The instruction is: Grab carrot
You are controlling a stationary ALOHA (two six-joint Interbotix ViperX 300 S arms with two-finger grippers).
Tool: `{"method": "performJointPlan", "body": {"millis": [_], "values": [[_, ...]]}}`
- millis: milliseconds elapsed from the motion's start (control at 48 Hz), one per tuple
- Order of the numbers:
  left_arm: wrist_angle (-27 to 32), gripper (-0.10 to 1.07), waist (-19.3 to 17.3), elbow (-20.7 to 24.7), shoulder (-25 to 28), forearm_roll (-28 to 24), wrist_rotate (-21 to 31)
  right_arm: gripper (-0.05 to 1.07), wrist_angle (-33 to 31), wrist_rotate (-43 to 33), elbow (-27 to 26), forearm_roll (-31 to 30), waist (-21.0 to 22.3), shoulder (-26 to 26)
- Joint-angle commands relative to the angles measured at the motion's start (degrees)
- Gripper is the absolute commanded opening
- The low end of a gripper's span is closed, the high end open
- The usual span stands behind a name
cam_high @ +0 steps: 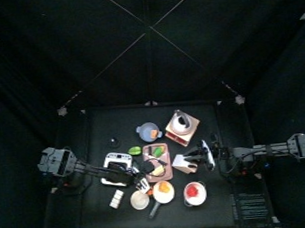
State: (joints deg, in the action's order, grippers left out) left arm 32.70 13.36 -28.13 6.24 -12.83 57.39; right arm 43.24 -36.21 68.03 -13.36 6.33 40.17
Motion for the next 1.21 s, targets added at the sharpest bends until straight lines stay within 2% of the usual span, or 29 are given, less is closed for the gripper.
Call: {"method": "performJointPlan", "body": {"millis": [0, 167, 375, 646, 958, 1188], "values": [[-0.6, 0.97, 1.1, 0.5, -0.6, -0.2, 2.6, 0.66, 0.3, 0.0, -0.7, 0.2, -0.1, 0.1], [-1.4, 0.97, 1.8, 1.0, 0.7, -0.3, 10.1, 0.66, 0.3, 0.0, -0.8, 0.2, -0.3, 0.1], [-1.9, 0.97, 1.8, 1.4, 2.7, -1.3, 14.4, 0.66, 0.2, 0.0, -1.0, 0.1, -0.3, 0.1], [-3.2, 0.97, 1.5, 2.3, 4.7, -1.3, 14.7, 0.66, 0.3, 0.1, -1.1, -0.2, 0.0, 0.1], [-3.2, 0.97, 1.4, 2.0, 4.7, -1.0, 14.8, 0.66, 0.2, 0.1, -1.1, -0.3, 0.1, 0.1], [-2.4, 0.97, 1.4, 1.2, 4.3, 2.1, 14.8, 0.66, 0.2, 0.1, -1.1, -0.3, 0.2, 0.1]]}}
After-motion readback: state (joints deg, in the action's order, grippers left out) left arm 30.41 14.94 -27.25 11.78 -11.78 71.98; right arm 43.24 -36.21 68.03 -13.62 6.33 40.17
